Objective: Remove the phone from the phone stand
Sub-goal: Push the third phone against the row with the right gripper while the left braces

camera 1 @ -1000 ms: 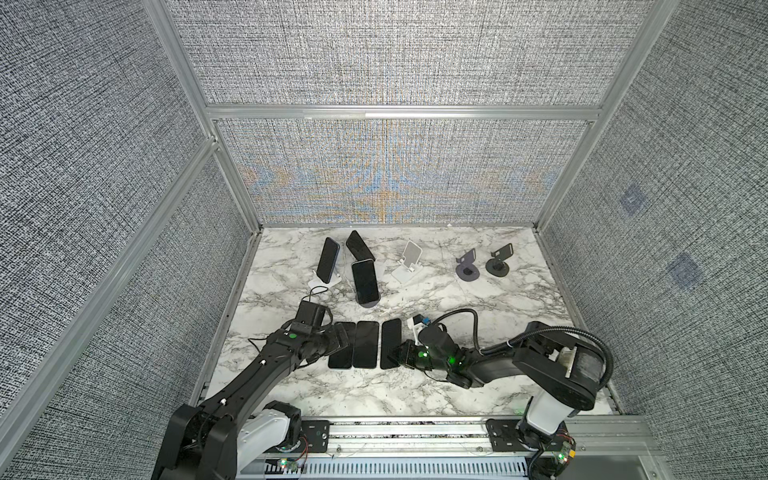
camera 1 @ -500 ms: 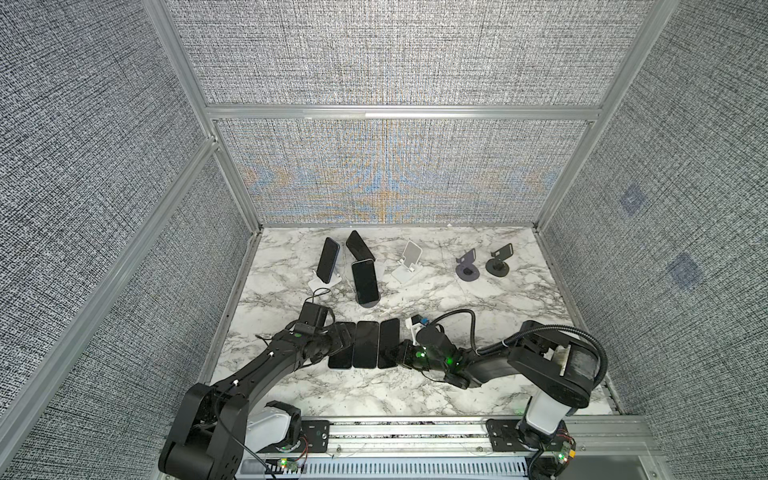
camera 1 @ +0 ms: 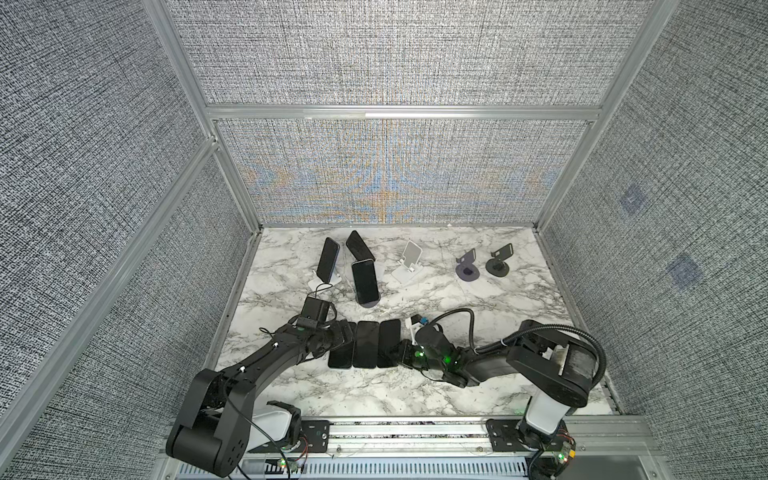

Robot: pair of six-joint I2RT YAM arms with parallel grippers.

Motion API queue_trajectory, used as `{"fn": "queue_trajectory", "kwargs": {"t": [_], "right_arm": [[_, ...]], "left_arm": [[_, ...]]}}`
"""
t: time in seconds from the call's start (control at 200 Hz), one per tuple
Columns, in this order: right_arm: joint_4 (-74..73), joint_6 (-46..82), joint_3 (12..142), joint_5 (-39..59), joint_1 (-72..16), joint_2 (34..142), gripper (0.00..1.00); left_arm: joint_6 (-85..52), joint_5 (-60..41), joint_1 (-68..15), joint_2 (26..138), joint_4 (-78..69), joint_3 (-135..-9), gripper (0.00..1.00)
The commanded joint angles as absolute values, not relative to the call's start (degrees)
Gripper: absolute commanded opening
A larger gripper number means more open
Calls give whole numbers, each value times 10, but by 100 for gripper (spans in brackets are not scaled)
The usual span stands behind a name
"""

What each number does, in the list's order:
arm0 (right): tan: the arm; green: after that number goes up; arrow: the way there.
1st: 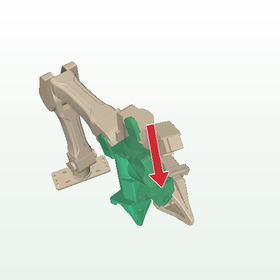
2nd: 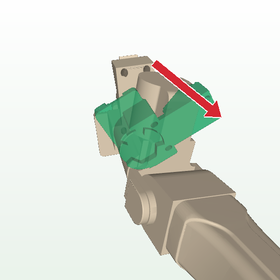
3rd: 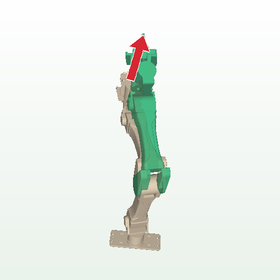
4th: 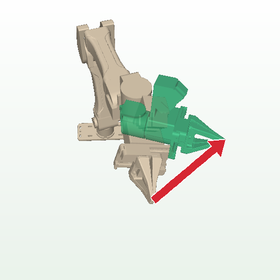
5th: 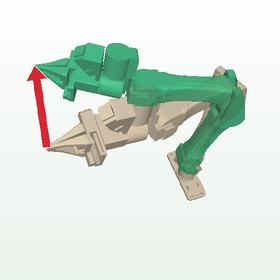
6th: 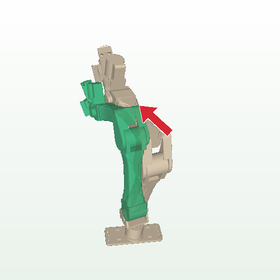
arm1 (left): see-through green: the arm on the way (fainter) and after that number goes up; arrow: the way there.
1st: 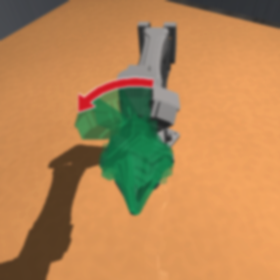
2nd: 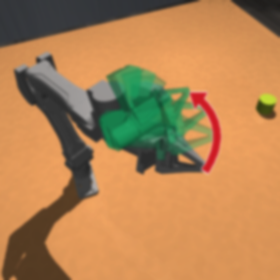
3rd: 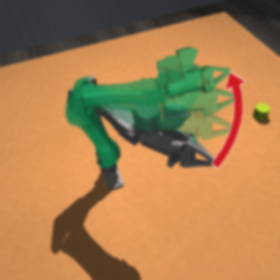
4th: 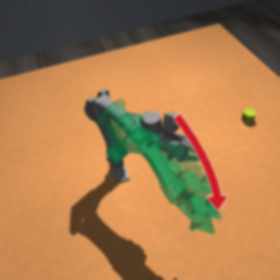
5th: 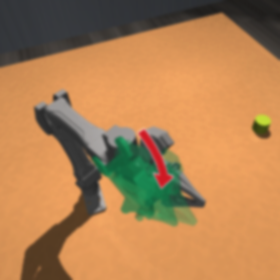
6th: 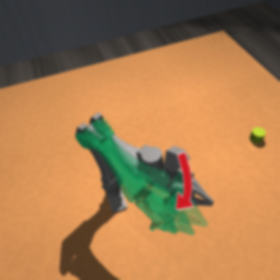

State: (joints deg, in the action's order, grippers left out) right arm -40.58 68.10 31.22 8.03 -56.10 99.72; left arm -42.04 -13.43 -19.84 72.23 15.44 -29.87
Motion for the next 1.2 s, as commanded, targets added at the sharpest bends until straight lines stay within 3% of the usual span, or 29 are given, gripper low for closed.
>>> {"fn": "queue_trajectory", "kwargs": {"t": [0.0,0.36,0.595,1.196], "right_arm": [[-348,661,319,68,-562,993,24],[-275,638,343,60,-565,975,42],[-166,609,373,50,-566,943,69],[-113,587,386,38,-566,908,83]], "left_arm": [[-413,-142,-199,726,183,-299,89],[-410,-143,-199,725,196,-305,88],[-402,-158,-199,733,192,-310,88],[-385,-153,-199,719,226,-329,88]]}}
